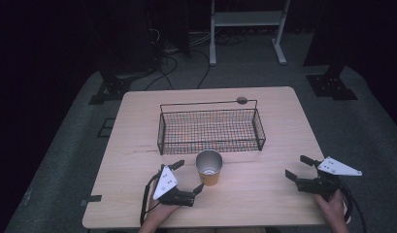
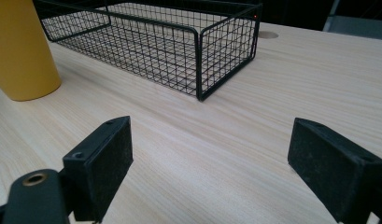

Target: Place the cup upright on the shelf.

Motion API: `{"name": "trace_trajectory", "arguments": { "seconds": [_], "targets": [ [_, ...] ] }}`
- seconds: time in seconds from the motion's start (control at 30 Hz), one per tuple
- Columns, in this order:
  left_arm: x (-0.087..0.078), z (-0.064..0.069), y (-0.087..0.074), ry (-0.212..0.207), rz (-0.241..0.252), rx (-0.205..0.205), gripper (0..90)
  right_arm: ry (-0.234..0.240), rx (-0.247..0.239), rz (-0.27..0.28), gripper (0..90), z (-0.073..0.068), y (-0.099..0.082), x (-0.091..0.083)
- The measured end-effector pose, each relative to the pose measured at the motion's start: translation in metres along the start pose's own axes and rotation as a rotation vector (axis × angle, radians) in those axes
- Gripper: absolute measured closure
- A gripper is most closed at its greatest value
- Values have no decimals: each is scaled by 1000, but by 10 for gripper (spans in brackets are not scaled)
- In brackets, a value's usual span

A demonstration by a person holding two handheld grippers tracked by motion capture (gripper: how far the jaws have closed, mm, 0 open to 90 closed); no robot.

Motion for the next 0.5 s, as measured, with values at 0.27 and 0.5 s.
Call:
{"name": "trace_trajectory", "arguments": {
  "seconds": [0.27,0.5],
  "targets": [
    [9,3,-3,-12,-4,-19,9,1,-1,0,130,0,0,0],
    [18,5,-3,-21,-6,-25,9,1,-1,0,130,0,0,0]
  ]
}}
Point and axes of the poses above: each handheld gripper's, and its own axes: x roughly forward along the jaws, y roughly out of its top, z roughly to its right, the point moved 1 cm from there along x, roughly forward along the jaws, and after that the axes turned 14 degrees about z, right-handed, at the moved point
